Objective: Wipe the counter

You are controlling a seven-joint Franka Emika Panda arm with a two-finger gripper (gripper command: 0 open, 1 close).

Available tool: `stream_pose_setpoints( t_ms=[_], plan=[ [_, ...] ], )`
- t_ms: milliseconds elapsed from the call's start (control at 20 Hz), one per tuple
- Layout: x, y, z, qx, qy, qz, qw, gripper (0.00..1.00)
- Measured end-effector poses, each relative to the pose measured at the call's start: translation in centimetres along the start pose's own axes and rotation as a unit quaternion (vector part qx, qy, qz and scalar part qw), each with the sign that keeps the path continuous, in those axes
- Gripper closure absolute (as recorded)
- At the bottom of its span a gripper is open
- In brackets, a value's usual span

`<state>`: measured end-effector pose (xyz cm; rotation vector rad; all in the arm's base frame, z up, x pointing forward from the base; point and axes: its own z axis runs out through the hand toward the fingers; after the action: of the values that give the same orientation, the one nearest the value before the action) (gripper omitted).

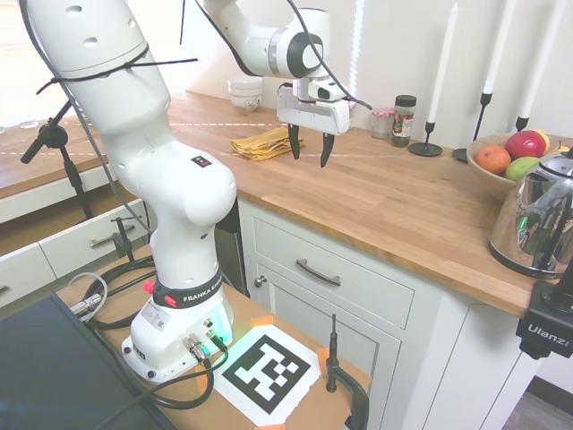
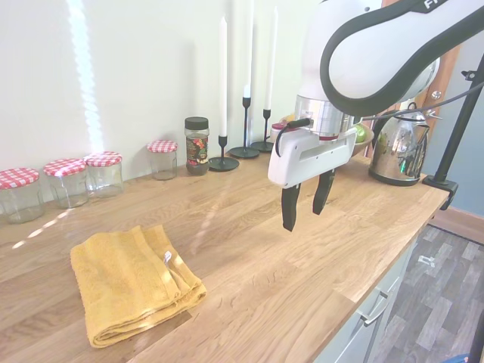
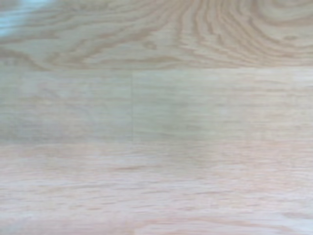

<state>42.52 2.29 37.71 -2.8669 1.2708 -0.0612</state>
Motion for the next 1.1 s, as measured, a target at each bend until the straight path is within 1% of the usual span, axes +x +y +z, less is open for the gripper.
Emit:
stream_pose_setpoints(
  t_ms=[400, 600, 800, 1100],
  plan=[
    [0.2, -0.3, -0.1, 0.006, 0.005, -0.001, 1.0000, 0.00],
    [0.0, -1.3, -0.6, 0.011, 0.008, -0.008, 0.9999, 0.00],
    [-1.2, -3.7, -1.7, 0.015, 0.014, -0.018, 0.9996, 0.00],
    [-4.3, -9.2, -2.7, 0.011, 0.018, -0.032, 0.9993, 0.00]
  ],
)
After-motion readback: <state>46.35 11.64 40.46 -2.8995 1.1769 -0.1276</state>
